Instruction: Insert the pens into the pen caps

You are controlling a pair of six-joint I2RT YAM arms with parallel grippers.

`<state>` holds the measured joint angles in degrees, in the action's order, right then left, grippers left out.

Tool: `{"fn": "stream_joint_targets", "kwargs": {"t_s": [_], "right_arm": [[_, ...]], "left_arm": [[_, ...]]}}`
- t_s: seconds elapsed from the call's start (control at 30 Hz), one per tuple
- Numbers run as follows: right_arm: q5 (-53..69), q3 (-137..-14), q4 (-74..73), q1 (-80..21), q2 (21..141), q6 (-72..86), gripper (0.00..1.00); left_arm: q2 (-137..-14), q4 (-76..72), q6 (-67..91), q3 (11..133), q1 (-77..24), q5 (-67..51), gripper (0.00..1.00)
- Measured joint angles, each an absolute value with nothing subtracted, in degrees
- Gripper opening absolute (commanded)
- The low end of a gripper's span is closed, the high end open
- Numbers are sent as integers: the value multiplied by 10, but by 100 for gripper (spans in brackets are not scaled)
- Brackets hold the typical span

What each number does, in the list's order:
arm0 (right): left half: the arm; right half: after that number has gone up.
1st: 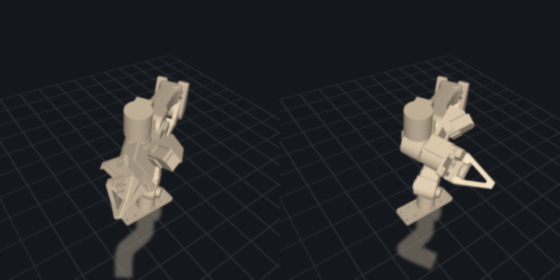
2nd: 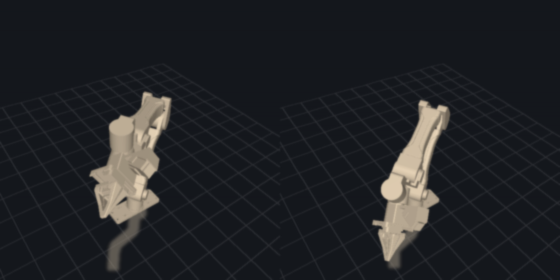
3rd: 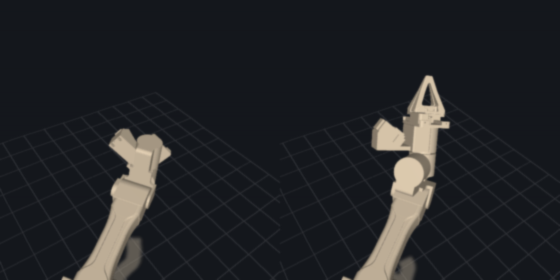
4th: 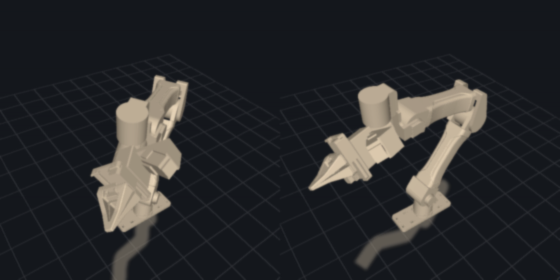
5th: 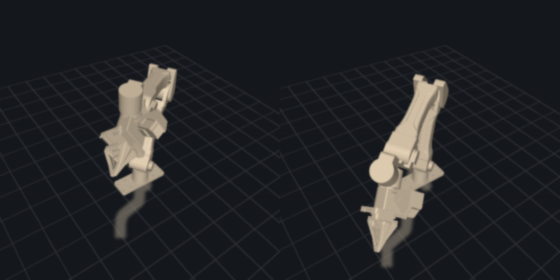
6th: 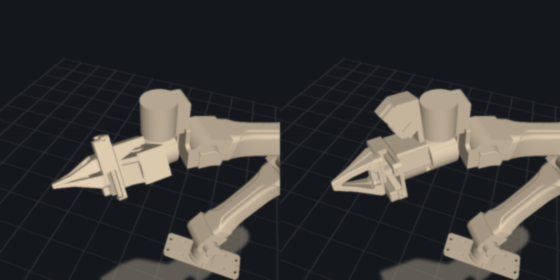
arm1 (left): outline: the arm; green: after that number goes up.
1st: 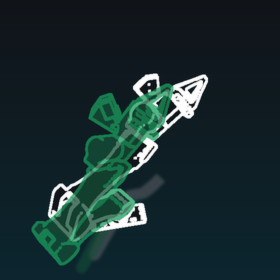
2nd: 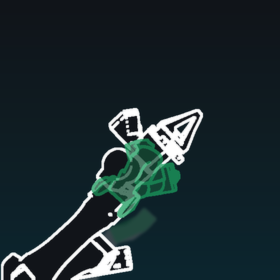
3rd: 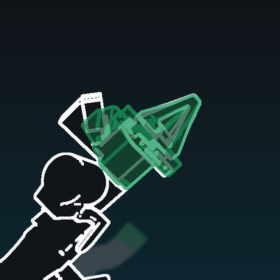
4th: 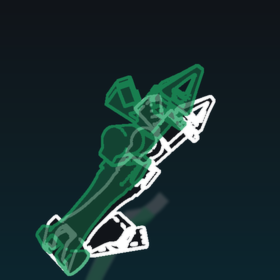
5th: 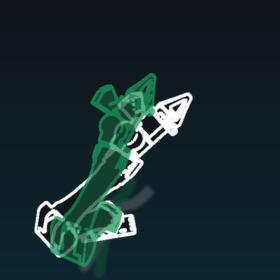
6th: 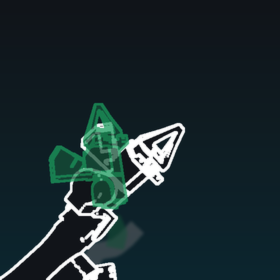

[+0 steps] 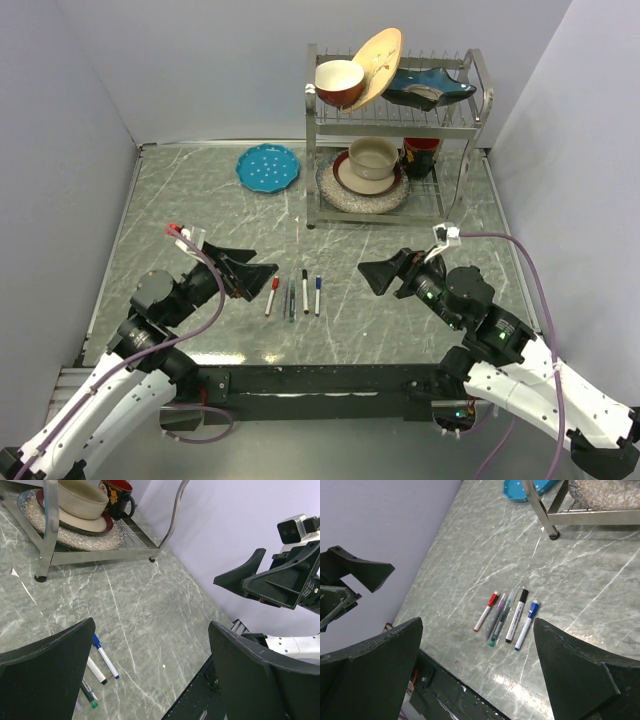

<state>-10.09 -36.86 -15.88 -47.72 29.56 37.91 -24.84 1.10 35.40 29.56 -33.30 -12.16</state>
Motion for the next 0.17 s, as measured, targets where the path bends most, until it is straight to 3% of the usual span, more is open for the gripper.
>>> {"fn": "stream_joint_targets", "kwargs": {"t_s": [0.17], "right_arm": [[-101, -369, -151, -477, 281, 378, 100]], "left_arm": [[-238, 12, 354, 296, -333, -118, 99]]}}
